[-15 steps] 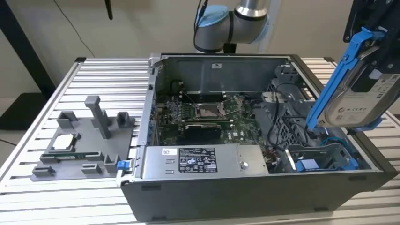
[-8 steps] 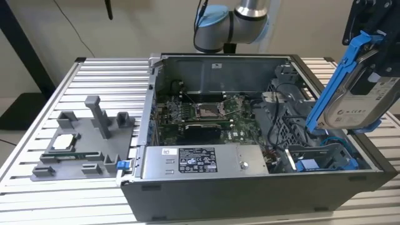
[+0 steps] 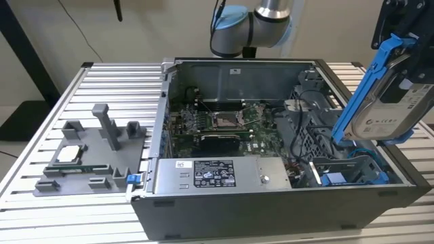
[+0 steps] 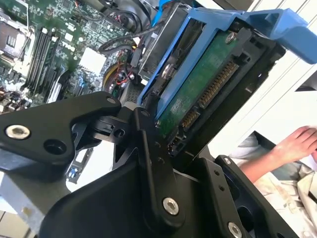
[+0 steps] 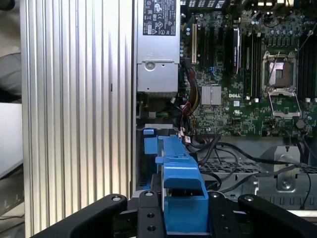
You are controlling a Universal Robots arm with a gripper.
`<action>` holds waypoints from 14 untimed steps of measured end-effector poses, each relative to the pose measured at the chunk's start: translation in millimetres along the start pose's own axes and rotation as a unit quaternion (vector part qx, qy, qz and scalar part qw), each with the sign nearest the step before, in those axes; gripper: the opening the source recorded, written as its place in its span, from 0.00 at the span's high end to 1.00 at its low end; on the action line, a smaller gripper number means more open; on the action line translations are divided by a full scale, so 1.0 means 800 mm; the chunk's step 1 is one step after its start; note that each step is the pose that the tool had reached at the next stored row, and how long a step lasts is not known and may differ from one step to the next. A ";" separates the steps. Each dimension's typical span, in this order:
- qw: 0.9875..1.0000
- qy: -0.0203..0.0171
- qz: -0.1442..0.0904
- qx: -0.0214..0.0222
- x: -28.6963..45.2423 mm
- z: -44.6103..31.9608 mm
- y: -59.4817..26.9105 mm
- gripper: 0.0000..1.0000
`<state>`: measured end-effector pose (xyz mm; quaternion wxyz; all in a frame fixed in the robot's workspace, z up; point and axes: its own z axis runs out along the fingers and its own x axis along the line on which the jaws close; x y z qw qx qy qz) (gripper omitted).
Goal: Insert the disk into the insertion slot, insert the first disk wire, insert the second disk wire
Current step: 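Insert the disk into the insertion slot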
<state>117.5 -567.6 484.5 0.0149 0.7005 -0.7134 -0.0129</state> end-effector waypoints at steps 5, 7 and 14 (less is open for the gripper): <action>1.000 0.000 0.000 0.000 0.0008 0.0061 0.000 1.00; 1.000 0.000 0.000 0.000 0.0009 0.0100 0.000 1.00; 1.000 0.000 0.000 0.000 0.0010 0.0233 -0.001 1.00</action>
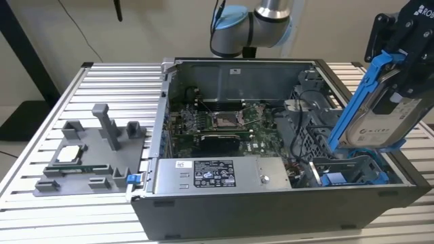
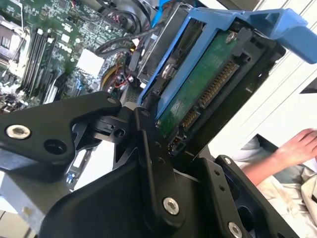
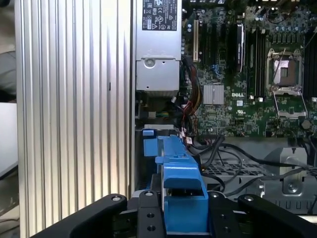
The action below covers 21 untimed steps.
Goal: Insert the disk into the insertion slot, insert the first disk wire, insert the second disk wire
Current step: 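Insert the disk into the insertion slot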
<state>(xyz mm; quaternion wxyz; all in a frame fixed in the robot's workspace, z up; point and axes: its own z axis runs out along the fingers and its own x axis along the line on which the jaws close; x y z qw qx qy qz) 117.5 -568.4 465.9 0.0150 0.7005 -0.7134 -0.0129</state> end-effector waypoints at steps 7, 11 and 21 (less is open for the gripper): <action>1.000 0.000 0.000 0.000 0.0002 0.0107 0.000 1.00; 1.000 0.000 0.000 0.000 0.0003 0.0115 0.000 1.00; 1.000 0.002 0.000 0.000 0.0002 0.0125 0.000 1.00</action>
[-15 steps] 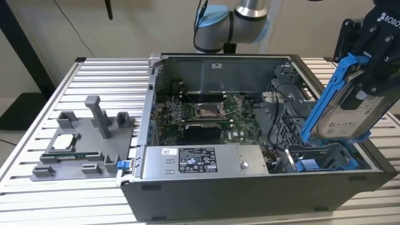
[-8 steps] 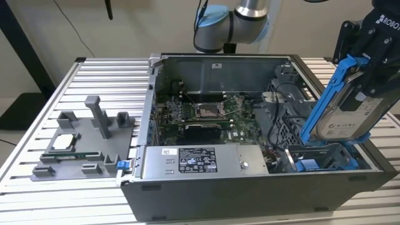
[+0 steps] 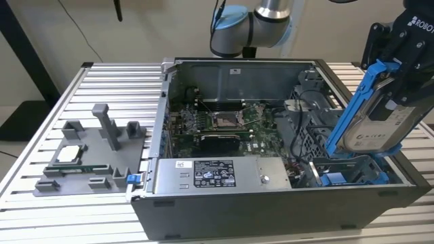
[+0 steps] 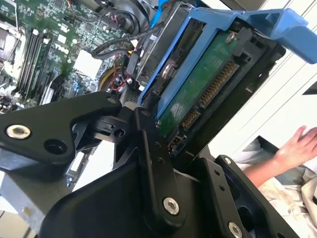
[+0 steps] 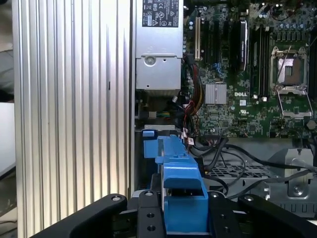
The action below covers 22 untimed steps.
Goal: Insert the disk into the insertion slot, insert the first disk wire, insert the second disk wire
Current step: 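Insert the disk into the insertion slot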
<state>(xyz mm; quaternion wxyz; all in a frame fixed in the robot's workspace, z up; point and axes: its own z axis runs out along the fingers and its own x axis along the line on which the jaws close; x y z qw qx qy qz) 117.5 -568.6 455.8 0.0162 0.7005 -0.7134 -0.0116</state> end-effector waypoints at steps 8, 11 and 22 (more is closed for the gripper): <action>1.000 -0.008 0.000 -0.001 0.0015 0.0085 0.000 1.00; 1.000 -0.013 -0.001 -0.002 0.0029 0.0114 0.000 1.00; 1.000 -0.024 -0.001 -0.008 0.0138 0.0240 -0.002 1.00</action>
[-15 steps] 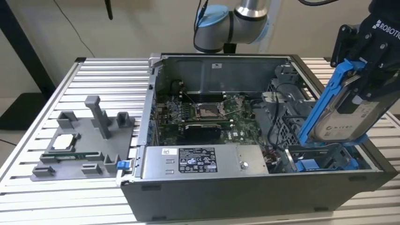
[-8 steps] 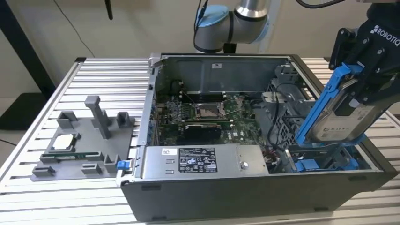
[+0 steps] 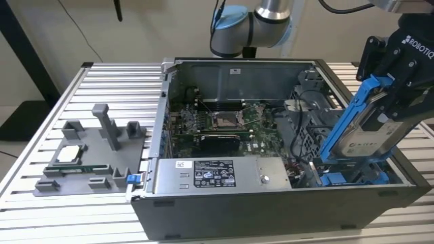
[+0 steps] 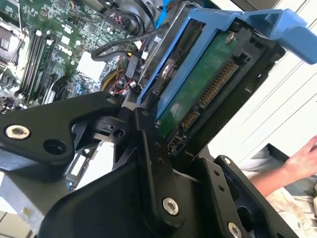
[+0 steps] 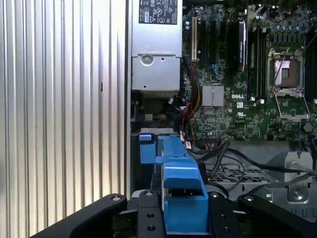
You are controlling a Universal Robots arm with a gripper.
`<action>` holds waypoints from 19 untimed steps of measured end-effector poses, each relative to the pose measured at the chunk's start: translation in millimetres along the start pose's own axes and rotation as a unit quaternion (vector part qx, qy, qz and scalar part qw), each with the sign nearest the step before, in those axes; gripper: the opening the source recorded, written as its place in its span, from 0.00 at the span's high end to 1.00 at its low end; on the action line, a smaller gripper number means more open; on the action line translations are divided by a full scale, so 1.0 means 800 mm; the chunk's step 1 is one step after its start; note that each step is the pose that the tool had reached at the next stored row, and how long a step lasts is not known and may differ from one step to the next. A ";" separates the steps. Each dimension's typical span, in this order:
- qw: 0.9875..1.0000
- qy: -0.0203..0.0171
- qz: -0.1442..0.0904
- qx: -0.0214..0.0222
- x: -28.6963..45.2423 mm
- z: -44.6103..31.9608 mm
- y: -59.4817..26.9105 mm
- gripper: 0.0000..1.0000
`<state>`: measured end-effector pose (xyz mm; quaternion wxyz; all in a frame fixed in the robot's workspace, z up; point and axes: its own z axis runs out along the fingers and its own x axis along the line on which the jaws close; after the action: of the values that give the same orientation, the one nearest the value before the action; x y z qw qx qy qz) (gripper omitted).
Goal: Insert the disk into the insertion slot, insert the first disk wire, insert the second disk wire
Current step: 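Insert the disk into the insertion slot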
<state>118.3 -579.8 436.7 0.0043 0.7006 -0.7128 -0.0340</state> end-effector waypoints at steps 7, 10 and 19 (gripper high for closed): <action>1.000 -0.005 0.000 0.000 0.0029 0.0113 -0.001 1.00; 1.000 -0.006 -0.001 0.000 0.0030 0.0161 -0.002 1.00; 1.000 -0.006 -0.001 0.000 0.0037 0.0308 -0.004 1.00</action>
<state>120.1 -581.8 411.8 0.0001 0.7008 -0.7124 -0.0384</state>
